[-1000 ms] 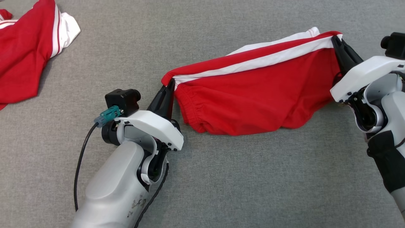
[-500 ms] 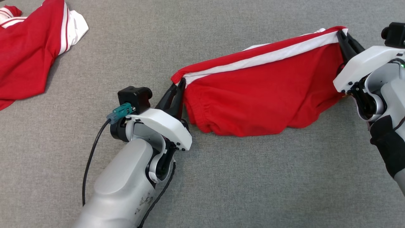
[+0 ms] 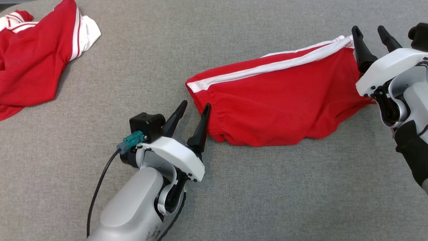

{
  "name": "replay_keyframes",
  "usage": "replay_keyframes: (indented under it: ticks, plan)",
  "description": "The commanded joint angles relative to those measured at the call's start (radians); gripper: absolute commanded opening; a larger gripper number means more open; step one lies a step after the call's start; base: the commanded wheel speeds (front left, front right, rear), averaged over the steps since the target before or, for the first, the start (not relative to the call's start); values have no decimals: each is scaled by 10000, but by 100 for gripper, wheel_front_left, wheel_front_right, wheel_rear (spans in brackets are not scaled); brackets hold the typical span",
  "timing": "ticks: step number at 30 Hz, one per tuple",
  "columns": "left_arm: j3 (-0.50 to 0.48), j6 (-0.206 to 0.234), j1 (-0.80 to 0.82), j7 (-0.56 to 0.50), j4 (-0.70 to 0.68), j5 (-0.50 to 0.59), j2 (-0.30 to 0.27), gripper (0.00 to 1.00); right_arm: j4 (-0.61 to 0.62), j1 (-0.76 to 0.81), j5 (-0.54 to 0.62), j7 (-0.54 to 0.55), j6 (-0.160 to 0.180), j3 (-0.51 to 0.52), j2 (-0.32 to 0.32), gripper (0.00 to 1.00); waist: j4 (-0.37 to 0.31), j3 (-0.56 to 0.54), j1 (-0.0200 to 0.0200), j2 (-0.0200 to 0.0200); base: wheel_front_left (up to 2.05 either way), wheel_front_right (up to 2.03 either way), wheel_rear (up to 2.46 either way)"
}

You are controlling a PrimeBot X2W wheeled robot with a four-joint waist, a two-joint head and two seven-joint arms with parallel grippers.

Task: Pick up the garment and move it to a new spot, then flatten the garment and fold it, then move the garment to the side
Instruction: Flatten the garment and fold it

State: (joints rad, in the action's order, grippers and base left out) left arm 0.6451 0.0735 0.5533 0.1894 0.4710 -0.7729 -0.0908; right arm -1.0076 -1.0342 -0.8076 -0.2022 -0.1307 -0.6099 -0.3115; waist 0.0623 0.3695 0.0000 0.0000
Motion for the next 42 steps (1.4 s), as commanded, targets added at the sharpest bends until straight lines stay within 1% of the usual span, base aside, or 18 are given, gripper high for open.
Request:
replay_keyframes:
  ticks: [1,8,15,18,23,29,37,42]
  plan:
    - [-9,89,-173,141,-222,114,-139,100,123,67,-99,-155,-3,-193,-162,100,-32,-100,0,0,0,0,0]
    - [-105,267,-650,504,-872,422,-438,100,324,376,-412,-384,-3,-629,-423,100,-178,-483,0,0,0,0,0]
    - [-378,645,-1327,727,-1543,1014,-792,100,231,1016,-677,-515,-3,-985,-655,100,-278,-1134,0,0,0,0,0]
    - [-567,774,-1681,752,-1737,1165,-876,100,-41,1362,-761,-258,-3,-1215,-708,100,-233,-1403,0,0,0,0,0]
    - [-893,858,-2239,764,-2021,1217,-898,100,-480,1804,-1054,524,-3,-1526,-732,100,-8,-1635,0,0,0,0,0]
    - [-1291,823,-2692,768,-2329,1285,-857,100,-937,1957,-1553,1096,-2,-1477,-577,100,325,-1548,0,0,0,0,0]
    - [-1542,687,-2821,770,-2422,1478,-719,100,-2007,1717,-1943,1633,-3,-1260,-205,100,753,-1400,0,0,0,0,0]
    - [-1731,633,-2870,770,-2442,1591,-648,100,-2201,1784,-2133,1865,-3,-1239,-10,100,874,-1380,0,0,0,0,0]
